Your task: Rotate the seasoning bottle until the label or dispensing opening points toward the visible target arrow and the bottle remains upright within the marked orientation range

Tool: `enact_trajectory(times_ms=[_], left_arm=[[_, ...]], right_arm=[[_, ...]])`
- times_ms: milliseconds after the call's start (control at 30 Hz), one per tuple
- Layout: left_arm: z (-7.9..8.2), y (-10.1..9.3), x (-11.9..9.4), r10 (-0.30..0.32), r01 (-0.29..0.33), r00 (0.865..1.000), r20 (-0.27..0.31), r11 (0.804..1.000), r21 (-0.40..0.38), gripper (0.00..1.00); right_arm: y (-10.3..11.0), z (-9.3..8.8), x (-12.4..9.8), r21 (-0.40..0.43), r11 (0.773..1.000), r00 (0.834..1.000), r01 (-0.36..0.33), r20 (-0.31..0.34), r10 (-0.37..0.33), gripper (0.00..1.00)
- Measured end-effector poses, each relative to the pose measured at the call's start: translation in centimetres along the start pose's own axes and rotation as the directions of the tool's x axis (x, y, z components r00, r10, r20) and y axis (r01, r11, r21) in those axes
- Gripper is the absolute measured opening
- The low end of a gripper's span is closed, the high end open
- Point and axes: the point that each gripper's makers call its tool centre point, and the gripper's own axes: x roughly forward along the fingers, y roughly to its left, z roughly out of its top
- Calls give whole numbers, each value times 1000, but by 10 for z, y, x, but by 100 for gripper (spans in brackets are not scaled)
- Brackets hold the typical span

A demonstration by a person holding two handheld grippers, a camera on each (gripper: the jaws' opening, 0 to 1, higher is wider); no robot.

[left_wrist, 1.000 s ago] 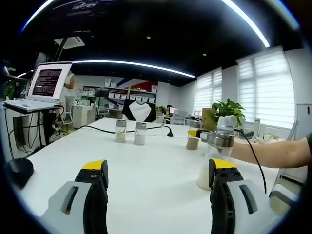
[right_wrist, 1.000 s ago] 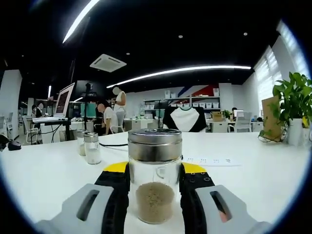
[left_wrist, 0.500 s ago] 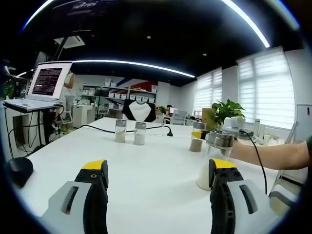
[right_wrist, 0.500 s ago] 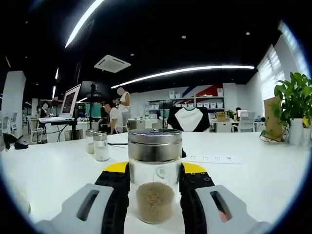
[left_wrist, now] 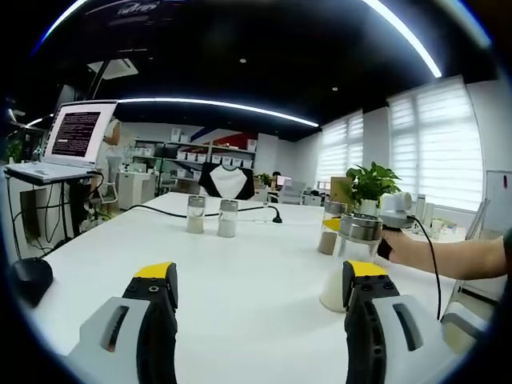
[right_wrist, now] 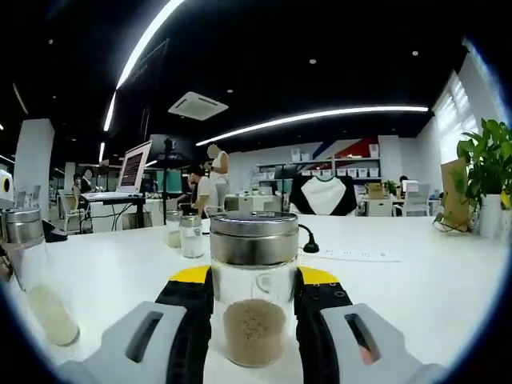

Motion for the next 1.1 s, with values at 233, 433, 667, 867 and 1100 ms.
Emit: enact_trajectory(times_ms=[233, 433, 667, 867, 1100], left_arm=[[-1, 0, -1, 1, -1, 1000, 0, 1000, 1, 89], [0, -1, -1, -3, 3, 1000, 2, 1000, 2, 89], [-1, -1, -2, -2, 2, 1000, 0, 1000, 3, 89], [1, -1, -3, -1, 1, 1000, 4, 1000, 4, 89], [1, -2, -3, -1, 1, 1000, 4, 1000, 5, 89]], right_arm=[[10, 1, -17, 3, 999, 999, -34, -7, 34, 38], [17, 3, -31, 3, 998, 998, -56, -6, 56, 38], [26, 4, -48, 2, 997, 997, -77, -9, 77, 38], [32, 3, -60, 2, 995, 995, -95, -31, 95, 38], [44, 1, -78, -2, 993, 993, -114, -22, 114, 38]])
